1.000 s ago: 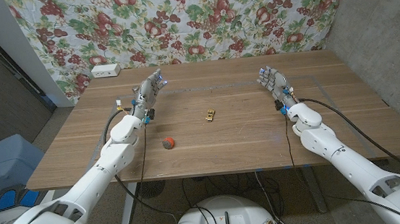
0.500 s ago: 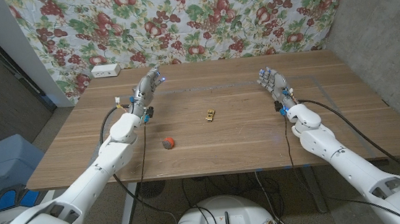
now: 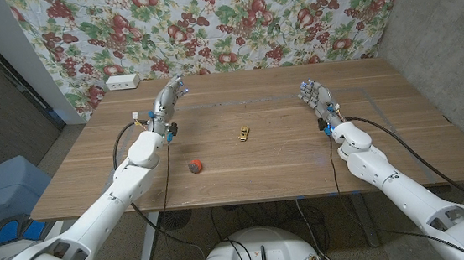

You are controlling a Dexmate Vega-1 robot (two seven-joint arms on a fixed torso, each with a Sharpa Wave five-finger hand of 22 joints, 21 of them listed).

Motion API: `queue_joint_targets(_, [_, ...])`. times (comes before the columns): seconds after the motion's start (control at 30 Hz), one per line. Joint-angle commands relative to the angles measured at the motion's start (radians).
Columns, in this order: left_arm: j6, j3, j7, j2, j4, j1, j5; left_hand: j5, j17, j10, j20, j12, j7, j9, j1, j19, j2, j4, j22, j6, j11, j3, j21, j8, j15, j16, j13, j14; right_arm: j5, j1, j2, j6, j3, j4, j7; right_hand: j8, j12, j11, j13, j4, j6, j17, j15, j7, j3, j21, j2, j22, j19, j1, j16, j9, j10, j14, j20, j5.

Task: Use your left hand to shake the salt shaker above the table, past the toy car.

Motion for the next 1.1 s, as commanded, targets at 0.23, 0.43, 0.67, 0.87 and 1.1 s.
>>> queue_joint_targets(0.23, [-0.005,-0.028,0.166,-0.017,-0.038,0.043,0.088,-0.005,0.008,0.055,0.008,0.016,0.017,0.005,-0.002,0.05,0.018,-0.021,0.005,0.046,0.012,0.013,0.001,0.011,0.006,0.012,0.004,0.063,0.0,0.009,0.006,-0.008,-0.005,0.003,-0.002,0.004,0.005,-0.001,0.004,-0.013,0.006,0.0,0.023,-0.001,-0.001,0.001,-0.011,0.003,0.002,0.012,0.004,0.002,0.007,0.018,0.032,0.006])
queue_joint_targets(0.43, [0.003,-0.038,0.215,-0.017,-0.056,0.058,0.116,-0.007,0.01,0.073,0.012,0.018,0.024,0.006,-0.005,0.067,0.026,-0.023,0.006,0.059,0.02,0.018,0.004,0.011,0.006,0.017,0.005,0.086,0.001,0.011,0.007,-0.014,-0.007,0.003,-0.002,0.003,0.004,0.004,0.004,-0.016,0.005,-0.001,0.027,0.0,-0.003,0.002,-0.013,0.004,0.007,0.012,0.005,0.002,0.006,0.023,0.04,0.007])
queue_joint_targets(0.67, [0.017,-0.048,0.255,-0.016,-0.078,0.073,0.139,-0.009,0.007,0.084,0.009,0.017,0.024,0.006,0.005,0.075,0.025,-0.04,0.006,0.066,0.021,0.025,0.003,0.01,0.005,0.014,0.005,0.097,-0.002,0.013,0.006,-0.016,-0.01,0.005,0.002,0.002,0.003,0.004,0.005,-0.021,0.004,-0.002,0.03,0.001,-0.004,0.004,-0.015,0.004,0.012,0.012,0.007,0.002,0.006,0.03,0.044,0.008])
queue_joint_targets(0.87, [0.037,-0.051,0.294,-0.013,-0.098,0.083,0.173,-0.021,0.005,0.074,-0.003,0.003,0.007,0.006,0.022,0.075,-0.034,-0.111,0.005,0.04,0.001,0.006,-0.013,-0.007,-0.009,0.002,0.007,0.105,0.003,0.011,0.006,-0.02,-0.009,0.003,0.003,0.003,0.003,0.004,0.005,-0.023,0.005,-0.002,0.031,0.0,-0.005,0.005,-0.016,0.005,0.015,0.012,0.009,0.002,0.006,0.035,0.045,0.008])
queue_joint_targets(1.1, [0.121,-0.059,0.364,0.0,-0.164,0.111,0.22,-0.023,0.011,-0.053,-0.014,-0.026,-0.025,0.007,0.073,-0.017,-0.108,-0.168,0.007,-0.087,-0.004,-0.019,-0.084,-0.01,-0.001,-0.024,0.009,0.018,0.006,0.01,0.004,-0.024,-0.009,-0.001,0.007,0.003,0.006,0.008,0.005,-0.025,0.005,-0.002,0.032,0.002,-0.007,0.005,-0.017,0.005,0.018,0.012,0.009,0.002,0.016,0.037,0.045,0.009])
